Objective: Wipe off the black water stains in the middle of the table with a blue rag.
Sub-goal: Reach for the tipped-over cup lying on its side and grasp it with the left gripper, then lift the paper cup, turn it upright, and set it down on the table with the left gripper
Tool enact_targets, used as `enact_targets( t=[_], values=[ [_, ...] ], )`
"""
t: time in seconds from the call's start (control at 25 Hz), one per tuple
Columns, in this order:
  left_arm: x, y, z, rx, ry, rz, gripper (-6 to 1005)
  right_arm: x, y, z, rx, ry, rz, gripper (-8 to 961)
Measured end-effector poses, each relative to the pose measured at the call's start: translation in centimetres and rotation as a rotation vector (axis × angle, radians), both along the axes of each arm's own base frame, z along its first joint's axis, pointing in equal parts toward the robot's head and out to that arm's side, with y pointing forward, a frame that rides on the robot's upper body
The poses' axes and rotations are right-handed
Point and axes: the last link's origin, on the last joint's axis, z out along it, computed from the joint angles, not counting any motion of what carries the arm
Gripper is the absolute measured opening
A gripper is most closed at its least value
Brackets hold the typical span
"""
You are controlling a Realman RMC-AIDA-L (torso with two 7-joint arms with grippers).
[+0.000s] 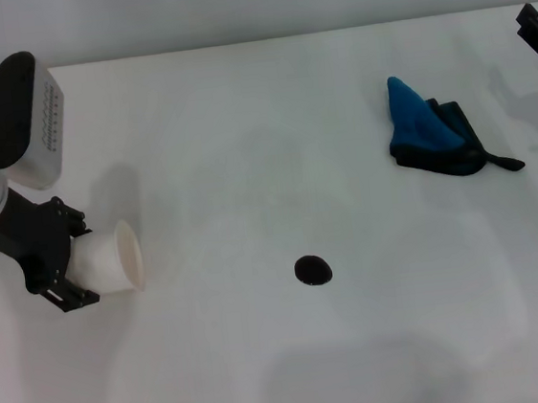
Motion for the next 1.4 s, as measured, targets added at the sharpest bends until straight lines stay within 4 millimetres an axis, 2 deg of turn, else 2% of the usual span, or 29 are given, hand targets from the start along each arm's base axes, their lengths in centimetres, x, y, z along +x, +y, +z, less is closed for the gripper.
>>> enact_targets(
  t=[0.44,0.64,0.72,0.76,0.88,1.04,1.16,1.4],
  values=[
    [0.4,0.3,0.1,0.046,-0.008,0.06,800,0.0,0.0,0.0,-0.002,-0.002,0.001,856],
    [1.7,1.3,0.3,0.141,-0.122,0.11,790,0.0,0.0,0.2,0.007,-0.002,0.005,856],
    [2.2,1.7,0.4,0.191,-0.19,0.126,790,0.0,0.0,0.3,0.01,-0.002,0.007,856],
    [2.7,2.1,0.2,0.238,-0.284,0.145,790,0.0,-0.1,0.3,0.011,-0.002,0.009,856],
    [2.9,2.2,0.1,0.28,-0.37,0.159,791,0.0,-0.2,0.6,0.023,-0.003,0.02,856],
    [2.0,2.1,0.2,0.377,-0.545,0.176,791,-0.2,-0.6,0.9,0.042,0.003,0.045,856],
    [0.4,1.4,0.6,0.497,-0.726,0.188,792,-0.1,-0.8,1.0,0.049,0.001,0.05,856],
    [-3.7,-2.0,0.3,0.698,-0.948,0.142,792,-0.1,-0.9,1.1,0.054,-0.005,0.056,856]
  ],
)
